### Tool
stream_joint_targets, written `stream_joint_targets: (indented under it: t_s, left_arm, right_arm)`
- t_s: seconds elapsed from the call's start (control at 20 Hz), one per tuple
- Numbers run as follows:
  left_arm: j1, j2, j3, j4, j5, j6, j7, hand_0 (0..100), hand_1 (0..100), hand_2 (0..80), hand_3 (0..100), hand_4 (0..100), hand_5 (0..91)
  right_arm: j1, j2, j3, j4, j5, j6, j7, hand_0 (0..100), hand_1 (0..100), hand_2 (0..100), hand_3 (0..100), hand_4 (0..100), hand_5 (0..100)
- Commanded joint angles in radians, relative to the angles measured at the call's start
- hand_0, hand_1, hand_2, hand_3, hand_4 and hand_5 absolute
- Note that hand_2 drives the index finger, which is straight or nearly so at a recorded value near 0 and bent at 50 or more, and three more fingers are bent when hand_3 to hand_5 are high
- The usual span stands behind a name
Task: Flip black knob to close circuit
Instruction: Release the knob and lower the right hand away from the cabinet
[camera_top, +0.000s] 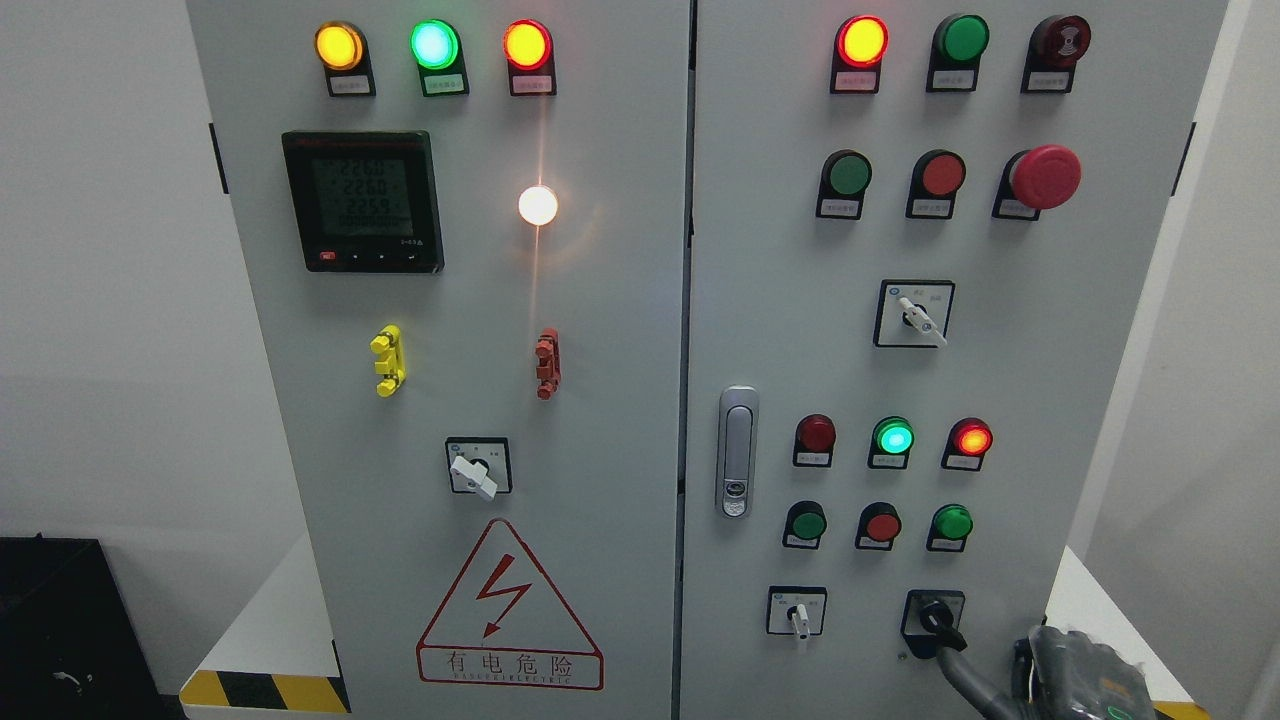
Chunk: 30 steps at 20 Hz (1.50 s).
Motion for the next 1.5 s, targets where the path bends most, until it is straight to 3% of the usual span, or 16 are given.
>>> stream_joint_targets:
  t_s: [0.0,0.4,0.6,0.95,1.05,1.2,1.45]
  left_arm:
    - [0.000,0.000,0.000,0.000,0.000,0.000,0.001,12,56,0.0,0,0,0.0]
    - [0.000,0.000,0.000,0.000,0.000,0.000,0.001,12,56,0.0,0,0,0.0]
    - [0.000,0.000,0.000,0.000,0.000,0.000,0.001,12,56,0.0,0,0,0.0]
    - [0.000,0.000,0.000,0.000,0.000,0.000,0.001,12,56,0.0,0,0,0.0]
    - [0.000,0.000,0.000,0.000,0.000,0.000,0.001,12,56,0.0,0,0,0.0]
    - [0.000,0.000,0.000,0.000,0.000,0.000,0.001,12,56,0.0,0,0,0.0]
    - [0.000,0.000,0.000,0.000,0.000,0.000,0.001,12,56,0.0,0,0,0.0]
  right_arm:
    - [0.004,0.012,0.004,-0.027,-0.001,-0.003,-0.008,0,0,87,100,94,95]
    - [0.048,0.012,0.055,-0.048,-0.046,-0.002,-0.017,0,0,86,100,93,94]
    - [0.117,0.012,0.112,-0.100,-0.121,0.007,-0.046,0,0,85,100,93,94]
    - [0.191,0.012,0.161,-0.140,-0.317,0.006,-0.129,0,0,81,100,91,92]
    - [0.211,0.010,0.167,-0.151,-0.421,0.001,-0.146,0,0,76,99,86,89]
    - [0.254,0.009,0.170,-0.181,-0.602,0.003,-0.153,0,0,63,91,82,74]
    - [0.354,0.004,0.167,-0.229,-0.857,0.003,-0.226,0,0,49,75,69,59]
